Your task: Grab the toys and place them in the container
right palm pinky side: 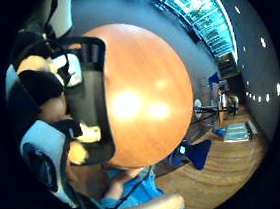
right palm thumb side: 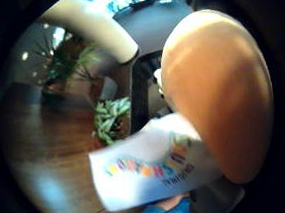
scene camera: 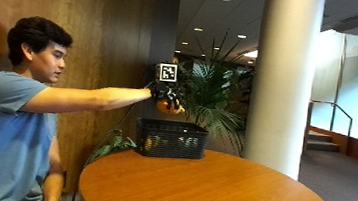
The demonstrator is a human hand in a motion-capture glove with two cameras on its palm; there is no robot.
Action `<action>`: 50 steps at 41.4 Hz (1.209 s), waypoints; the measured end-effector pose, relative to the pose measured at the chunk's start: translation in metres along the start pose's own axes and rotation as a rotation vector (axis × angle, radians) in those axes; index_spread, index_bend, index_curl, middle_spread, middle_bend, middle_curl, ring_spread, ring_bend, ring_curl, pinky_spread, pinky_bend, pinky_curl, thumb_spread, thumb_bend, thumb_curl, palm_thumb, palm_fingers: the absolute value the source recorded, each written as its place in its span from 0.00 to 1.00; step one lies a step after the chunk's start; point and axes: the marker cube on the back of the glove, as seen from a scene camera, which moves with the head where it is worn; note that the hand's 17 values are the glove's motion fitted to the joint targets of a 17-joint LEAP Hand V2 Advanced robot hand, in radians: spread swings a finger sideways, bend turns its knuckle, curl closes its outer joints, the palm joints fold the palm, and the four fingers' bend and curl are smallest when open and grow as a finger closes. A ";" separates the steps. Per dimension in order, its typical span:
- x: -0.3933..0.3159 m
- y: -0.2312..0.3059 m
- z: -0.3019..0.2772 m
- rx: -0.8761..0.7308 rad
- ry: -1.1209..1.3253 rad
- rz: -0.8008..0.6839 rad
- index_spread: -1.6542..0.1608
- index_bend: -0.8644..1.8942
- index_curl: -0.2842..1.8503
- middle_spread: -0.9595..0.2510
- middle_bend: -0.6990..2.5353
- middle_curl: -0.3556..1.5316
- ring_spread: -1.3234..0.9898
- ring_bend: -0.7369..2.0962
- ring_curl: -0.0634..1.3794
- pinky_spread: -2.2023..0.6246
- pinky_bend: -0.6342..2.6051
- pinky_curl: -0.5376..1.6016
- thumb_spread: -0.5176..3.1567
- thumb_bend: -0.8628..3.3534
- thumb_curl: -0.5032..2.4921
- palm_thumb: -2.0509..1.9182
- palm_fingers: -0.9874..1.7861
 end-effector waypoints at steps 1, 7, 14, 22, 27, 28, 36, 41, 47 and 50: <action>-0.003 0.001 0.003 -0.019 -0.007 0.001 0.74 0.30 0.20 0.53 0.31 0.49 0.41 0.66 0.40 0.63 0.55 0.45 0.41 0.19 0.41 0.63 0.64; -0.003 0.005 0.008 -0.056 -0.031 -0.024 0.75 0.26 0.13 0.69 0.30 0.50 0.46 0.70 0.42 0.65 0.62 0.47 0.40 0.16 0.35 0.49 0.49; 0.013 0.007 0.000 -0.041 -0.054 -0.032 0.75 0.31 0.13 0.80 0.30 0.49 0.51 0.70 0.40 0.68 0.65 0.47 0.39 0.17 0.31 0.47 0.40; 0.052 0.010 -0.012 0.017 0.028 0.003 0.75 0.34 0.15 0.86 0.30 0.48 0.55 0.66 0.36 0.72 0.68 0.47 0.39 0.17 0.28 0.47 0.35; 0.048 -0.002 -0.018 0.046 0.008 0.100 0.75 0.35 0.15 0.87 0.31 0.47 0.57 0.66 0.34 0.74 0.68 0.46 0.39 0.17 0.27 0.47 0.34; 0.039 -0.009 -0.020 0.054 -0.004 0.163 0.75 0.35 0.16 0.87 0.31 0.47 0.57 0.65 0.34 0.74 0.68 0.46 0.39 0.18 0.27 0.47 0.33; 0.093 -0.004 -0.016 0.060 0.057 0.175 0.75 0.35 0.17 0.86 0.31 0.46 0.58 0.61 0.31 0.76 0.66 0.44 0.39 0.18 0.25 0.47 0.30; 0.152 0.010 -0.007 0.022 0.134 0.218 0.75 0.35 0.18 0.84 0.31 0.46 0.58 0.58 0.29 0.77 0.63 0.43 0.39 0.18 0.24 0.47 0.29; 0.184 0.024 -0.009 0.058 0.017 0.232 0.76 0.35 0.19 0.83 0.29 0.45 0.58 0.56 0.27 0.77 0.62 0.42 0.39 0.18 0.23 0.47 0.29; 0.202 0.032 -0.007 0.077 0.068 0.300 0.76 0.34 0.19 0.83 0.29 0.44 0.57 0.55 0.27 0.77 0.61 0.42 0.39 0.18 0.23 0.47 0.29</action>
